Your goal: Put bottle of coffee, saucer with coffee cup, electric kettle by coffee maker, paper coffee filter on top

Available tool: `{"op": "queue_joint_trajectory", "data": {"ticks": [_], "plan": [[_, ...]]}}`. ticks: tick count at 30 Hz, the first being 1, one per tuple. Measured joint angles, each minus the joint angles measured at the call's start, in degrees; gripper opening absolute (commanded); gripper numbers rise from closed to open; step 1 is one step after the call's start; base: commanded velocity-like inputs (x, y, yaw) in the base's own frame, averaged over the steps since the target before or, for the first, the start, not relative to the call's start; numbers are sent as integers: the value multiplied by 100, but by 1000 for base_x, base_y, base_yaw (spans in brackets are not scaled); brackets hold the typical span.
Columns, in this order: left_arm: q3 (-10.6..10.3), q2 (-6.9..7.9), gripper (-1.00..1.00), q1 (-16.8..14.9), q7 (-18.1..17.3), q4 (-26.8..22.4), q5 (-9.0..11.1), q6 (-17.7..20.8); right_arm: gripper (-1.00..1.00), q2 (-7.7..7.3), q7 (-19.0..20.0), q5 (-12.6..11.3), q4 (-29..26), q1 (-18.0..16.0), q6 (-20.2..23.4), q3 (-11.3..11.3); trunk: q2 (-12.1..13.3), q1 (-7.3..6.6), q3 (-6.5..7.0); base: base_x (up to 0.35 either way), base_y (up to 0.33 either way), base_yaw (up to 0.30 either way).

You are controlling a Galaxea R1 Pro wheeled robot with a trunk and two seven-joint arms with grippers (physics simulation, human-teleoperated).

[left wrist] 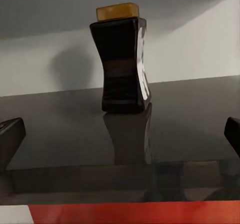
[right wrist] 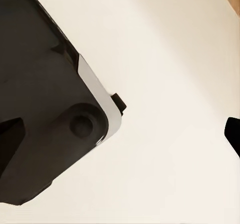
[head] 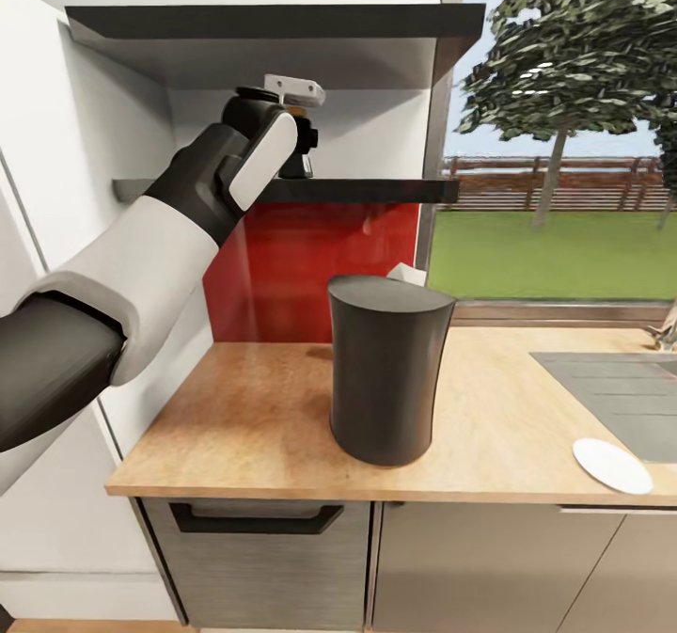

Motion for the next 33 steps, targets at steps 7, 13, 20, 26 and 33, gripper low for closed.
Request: {"op": "queue_joint_trajectory", "data": {"ticks": [7,13,20,26,33], "plan": [[3,-2,100,4,0,-8,0,-1,100,0,2,0,0,0,-1,0,1,-1,0,168,0,0],[4,-7,100,1,0,-14,0,-1,100,0,1,0,0,0,1,0,0,-2,0,152,0,0],[45,0,100,4,19,-108,-7,-2,100,0,1,0,0,0,1,0,0,0,0,52,0,0],[267,0,100,2,41,-271,-10,-8,100,0,1,0,0,0,1,0,1,1,0,6,0,0],[419,9,100,4,43,-324,-11,-3,100,0,0,0,-1,0,1,0,1,0,0,82,0,0]]}}
